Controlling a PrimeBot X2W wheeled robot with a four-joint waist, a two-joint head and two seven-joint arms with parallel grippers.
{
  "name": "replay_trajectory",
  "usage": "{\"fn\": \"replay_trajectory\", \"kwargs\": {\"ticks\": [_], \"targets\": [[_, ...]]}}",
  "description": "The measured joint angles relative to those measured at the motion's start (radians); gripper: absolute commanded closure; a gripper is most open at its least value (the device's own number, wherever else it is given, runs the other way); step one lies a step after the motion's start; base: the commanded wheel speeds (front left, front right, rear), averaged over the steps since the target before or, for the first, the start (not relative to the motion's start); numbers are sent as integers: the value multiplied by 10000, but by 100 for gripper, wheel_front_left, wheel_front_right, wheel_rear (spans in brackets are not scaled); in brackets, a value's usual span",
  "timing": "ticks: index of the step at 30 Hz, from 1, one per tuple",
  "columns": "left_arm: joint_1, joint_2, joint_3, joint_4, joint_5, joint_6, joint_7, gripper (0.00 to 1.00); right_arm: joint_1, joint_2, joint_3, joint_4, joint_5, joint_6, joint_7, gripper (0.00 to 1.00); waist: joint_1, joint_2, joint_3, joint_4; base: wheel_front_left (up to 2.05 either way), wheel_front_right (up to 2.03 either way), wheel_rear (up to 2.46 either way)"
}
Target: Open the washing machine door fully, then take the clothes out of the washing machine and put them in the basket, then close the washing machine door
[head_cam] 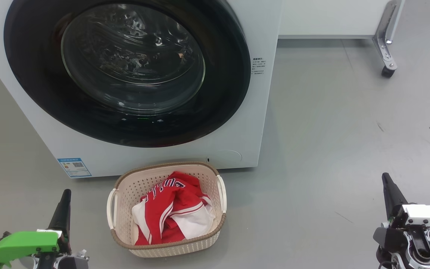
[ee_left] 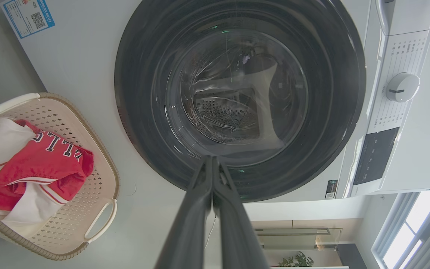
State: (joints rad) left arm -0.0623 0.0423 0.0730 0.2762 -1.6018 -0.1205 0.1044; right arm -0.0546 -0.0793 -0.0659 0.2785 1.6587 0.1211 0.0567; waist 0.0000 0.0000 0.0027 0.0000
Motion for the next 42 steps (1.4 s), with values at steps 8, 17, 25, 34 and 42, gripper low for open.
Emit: {"fn": "replay_trajectory", "kwargs": {"ticks": [8,17,25,34,42], "targets": [[0,-2,0,0,0,0,0,100,-1,0,-4,10,0,0,0,100,0,0,0,0,0,0,0],[0,-4,4,0,0,0,0,100,-1,0,-15,17,0,0,2,100,0,0,0,0,0,0,0],[0,-4,8,-2,0,0,0,100,-2,0,-25,21,-2,0,4,100,0,0,0,-1,0,0,0],[0,-6,10,-2,0,0,0,100,-2,2,-31,23,-2,0,10,100,0,0,0,-1,0,0,0],[0,-6,12,-2,0,0,2,100,-3,2,-40,25,-2,0,12,100,0,0,0,-1,0,0,0]]}}
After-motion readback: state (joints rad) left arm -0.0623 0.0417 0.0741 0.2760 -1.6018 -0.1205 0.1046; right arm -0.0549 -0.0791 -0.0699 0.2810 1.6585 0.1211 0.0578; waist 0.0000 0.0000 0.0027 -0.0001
